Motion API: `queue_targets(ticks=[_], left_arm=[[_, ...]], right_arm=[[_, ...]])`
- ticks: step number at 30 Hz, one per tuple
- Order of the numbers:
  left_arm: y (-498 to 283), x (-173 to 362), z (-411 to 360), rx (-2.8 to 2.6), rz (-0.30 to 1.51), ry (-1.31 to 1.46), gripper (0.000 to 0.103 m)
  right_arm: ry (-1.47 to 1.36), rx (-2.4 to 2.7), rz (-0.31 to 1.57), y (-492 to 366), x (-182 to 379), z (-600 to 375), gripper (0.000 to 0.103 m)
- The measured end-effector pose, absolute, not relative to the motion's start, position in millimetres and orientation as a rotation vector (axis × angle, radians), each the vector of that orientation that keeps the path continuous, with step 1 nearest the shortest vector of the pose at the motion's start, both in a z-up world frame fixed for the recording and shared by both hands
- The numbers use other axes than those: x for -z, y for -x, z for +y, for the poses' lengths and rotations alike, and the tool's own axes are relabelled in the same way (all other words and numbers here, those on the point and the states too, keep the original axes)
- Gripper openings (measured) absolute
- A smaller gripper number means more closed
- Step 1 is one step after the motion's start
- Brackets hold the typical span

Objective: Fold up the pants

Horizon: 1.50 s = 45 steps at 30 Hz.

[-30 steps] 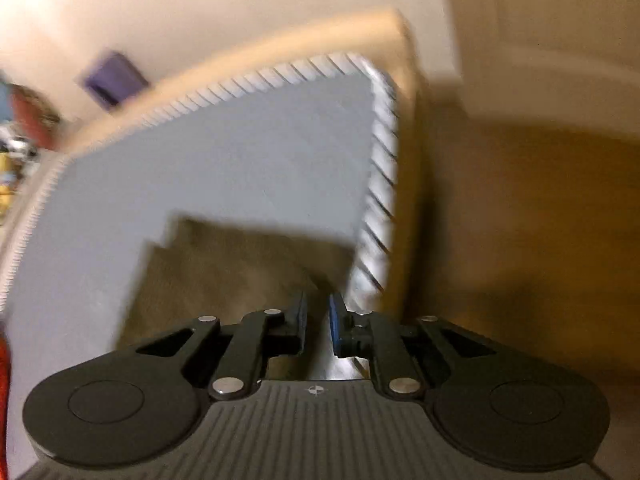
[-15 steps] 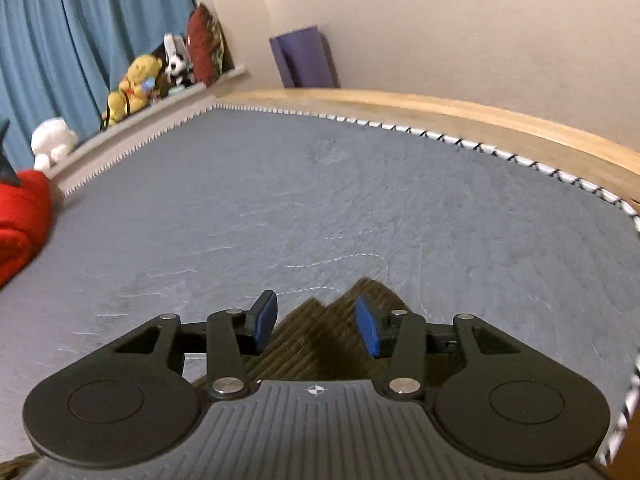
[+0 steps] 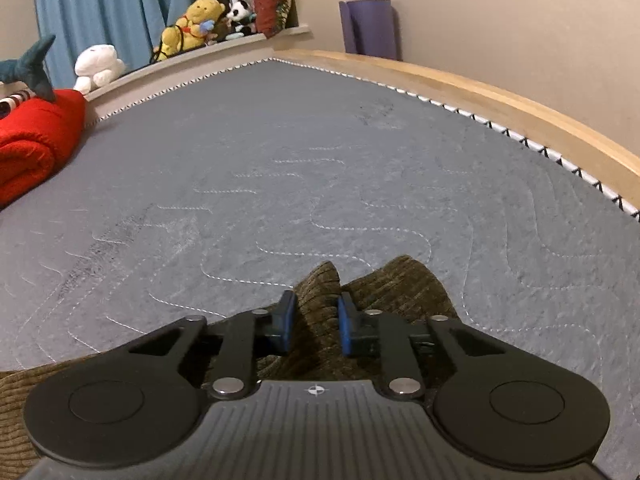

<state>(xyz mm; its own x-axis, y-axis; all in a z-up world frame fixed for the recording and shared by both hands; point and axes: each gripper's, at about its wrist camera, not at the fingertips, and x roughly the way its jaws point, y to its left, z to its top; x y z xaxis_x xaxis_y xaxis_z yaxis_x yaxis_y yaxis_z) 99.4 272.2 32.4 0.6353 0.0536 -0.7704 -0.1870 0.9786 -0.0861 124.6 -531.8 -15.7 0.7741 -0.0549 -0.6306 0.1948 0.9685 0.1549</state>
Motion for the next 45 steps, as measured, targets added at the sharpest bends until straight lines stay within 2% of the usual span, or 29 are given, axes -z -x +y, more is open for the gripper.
queue_targets(ticks=[3,5,7,9,11,13,15,17,19,24,27,33,36,37,38,39,40,41,43,45], left_arm=[[-104.9,-19.6,286.6,-0.151,0.92,0.247,0.086],[-107.0,-9.6,293.5,-0.132,0.944,0.299,0.091],[-105.9,-5.5,294.9,-0.12,0.95,0.335,0.091],[-104.7,-7.2,295.2,-0.117,0.946,0.321,0.089],[-102.4,-10.4,295.2,-0.102,0.94,0.316,0.085],[-99.6,-12.6,294.9,-0.104,0.935,0.305,0.085],[-95.2,-15.9,295.9,-0.106,0.929,0.296,0.085],[-92.7,-20.2,297.2,-0.109,0.933,0.3,0.085],[-89.3,-27.2,299.1,-0.117,0.932,0.308,0.085],[-73.5,-39.4,303.4,-0.138,0.959,0.346,0.083],[-62.7,-43.6,298.2,-0.101,0.975,0.386,0.08],[-50.5,-41.1,279.1,-0.069,1.012,0.314,0.079],[-44.1,-34.3,274.9,-0.075,1.044,0.299,0.068],[-42.5,-32.4,273.1,-0.064,1.05,0.297,0.051],[-41.3,-31.4,271.6,-0.045,1.056,0.298,0.044],[-38.4,-32.3,267.7,-0.047,1.049,0.268,0.04],[-34.8,-35.7,263.5,-0.05,1.039,0.229,0.033],[-30.8,-39.4,260.5,-0.053,1.028,0.209,0.026],[-20.9,-49.4,261.1,-0.046,0.997,0.226,0.021],[-12.4,-55.1,263.9,-0.052,0.978,0.239,0.021]], right_arm=[[-0.274,0.193,0.556,-118.3,-3.8,-542.8,0.015],[-0.333,0.292,0.449,-111.7,-20.1,-555.6,0.015],[-0.369,0.389,0.403,-107.6,-25.5,-566.6,0.015],[-0.41,0.377,0.466,-113.7,-16.2,-571.6,0.016],[-0.34,0.387,0.58,-125.0,-2.7,-562.4,0.024],[-0.273,0.426,0.636,-129.1,3.1,-553.2,0.03],[-0.274,0.438,0.624,-124.0,-2.7,-554.8,0.035],[-0.31,0.464,0.589,-113.5,-13.6,-561.3,0.048],[-0.356,0.488,0.553,-98.2,-24.4,-573.4,0.051],[-0.478,0.498,0.552,-49.4,-38.1,-611.3,0.052],[-0.565,0.398,0.661,-30.6,-31.0,-622.6,0.052],[-0.553,0.423,0.827,1.0,-20.0,-608.1,0.052],[-0.625,0.436,0.858,11.8,-9.8,-600.1,0.052],[-0.648,0.44,0.862,12.6,-6.1,-598.0,0.052],[-0.66,0.438,0.87,12.2,-2.7,-596.1,0.049],[-0.665,0.425,0.878,11.1,-1.0,-592.8,0.04],[-0.658,0.414,0.887,9.6,-1.3,-588.7,0.023],[-0.642,0.428,0.877,11.9,-5.0,-587.5,0.016],[-0.641,0.475,0.801,19.7,-26.3,-588.0,0.013],[-0.688,0.494,0.733,30.3,-44.7,-590.6,0.012]])
